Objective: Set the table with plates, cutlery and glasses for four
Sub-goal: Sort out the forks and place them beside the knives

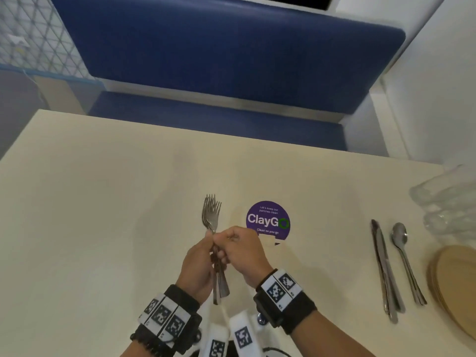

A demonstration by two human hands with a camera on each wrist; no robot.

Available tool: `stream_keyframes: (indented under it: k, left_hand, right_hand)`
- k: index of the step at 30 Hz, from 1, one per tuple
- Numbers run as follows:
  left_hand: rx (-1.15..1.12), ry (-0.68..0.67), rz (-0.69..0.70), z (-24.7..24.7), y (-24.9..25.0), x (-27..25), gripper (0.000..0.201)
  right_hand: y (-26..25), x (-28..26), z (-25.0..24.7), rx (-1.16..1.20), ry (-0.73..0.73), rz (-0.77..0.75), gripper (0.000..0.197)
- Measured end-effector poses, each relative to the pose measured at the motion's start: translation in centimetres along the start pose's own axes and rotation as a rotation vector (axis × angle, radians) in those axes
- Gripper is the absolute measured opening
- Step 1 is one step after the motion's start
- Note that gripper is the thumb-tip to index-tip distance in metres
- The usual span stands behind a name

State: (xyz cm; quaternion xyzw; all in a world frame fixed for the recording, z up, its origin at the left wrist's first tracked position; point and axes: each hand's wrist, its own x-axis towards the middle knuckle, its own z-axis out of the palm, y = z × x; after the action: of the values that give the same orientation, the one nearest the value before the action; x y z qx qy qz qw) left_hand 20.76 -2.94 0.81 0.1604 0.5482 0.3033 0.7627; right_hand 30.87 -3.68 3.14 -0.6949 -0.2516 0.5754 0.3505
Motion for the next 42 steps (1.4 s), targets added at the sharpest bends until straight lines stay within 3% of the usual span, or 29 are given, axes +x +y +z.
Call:
stream_keyframes:
  k: [3,7,10,13,15,21,23,27,30,33,35,37,39,41,42]
  left_hand:
    - [-0.135,-0.043,-0.094,0.5,-0.4,0.2,0.037]
    - [-0.138,-0.083,-0.146,0.7,-0.4,0.3,0.026]
    - [-0.135,-0.096,-0.178,1.0,-0.3,0.4,0.012]
    - [-0.116,-0.12,-0.171,1.8,-0.1,0.4,0.012]
    - [-0.097,-0.135,-0.17,2.8,0.0,0.3,0.021]
    - [0.186,-0.233,-0.034,6.9,-1.3,0.1,0.049]
    - [0.227,-0.256,-0.097,8.7,-1.8,0.2,0.042]
    - [0.442,-0.394,-0.263,12.4,-3.8,1.4,0.038]
    - [0.625,-0.478,-0.336,16.0,-6.4,2.7,0.028]
    - [0.764,-0.462,-0.349,20.2,-9.2,3.8,0.02]
    - [0.979,-0.465,-0.265,22.5,-10.8,4.6,0.028]
    - [1.252,-0.477,-0.062,23.9,-11.6,5.4,0.031]
    - [1.53,-0.428,0.191,24.5,-12.0,6.5,0.024]
    - [1.668,-0.365,0.331,25.2,-12.2,7.1,0.012]
    - [1.743,-0.375,0.407,25.5,-12.3,7.4,0.026]
  right_hand:
    - [0.0,-0.3,-0.7,-0.066,0.099,-0.032,0.027]
    - [0.8,-0.2,-2.3,-0.322,0.185,-0.156,0.023]
    - [1.3,-0.7,-3.7,-0.496,0.069,-0.201,0.018]
    - [2.4,-0.9,-4.3,-0.757,-0.07,-0.275,0.03]
    - [3.0,-1.1,-4.7,-0.821,-0.08,-0.317,0.032]
    - [4.3,-2.5,-8.7,-0.723,0.007,-0.301,0.015]
    - [4.6,-3.4,-10.3,-0.645,-0.021,-0.263,0.014]
    - [6.5,-5.2,-13.8,-0.247,-0.113,-0.1,0.03]
    - [9.7,-5.7,-17.3,-0.343,0.111,-0.159,0.027]
    - [12.6,-5.6,-20.7,-0.488,0.295,-0.08,0.01]
    - [14.0,-5.0,-22.9,-0.527,0.409,0.019,0.008]
    - [15.3,-4.2,-24.8,-0.544,0.506,0.087,0.01]
    - [15.8,-3.5,-26.1,-0.597,0.556,0.086,0.014]
    - [15.9,-3.1,-27.0,-0.624,0.57,0.054,0.016]
    - [16.0,-3.0,-27.2,-0.644,0.559,0.033,0.016]
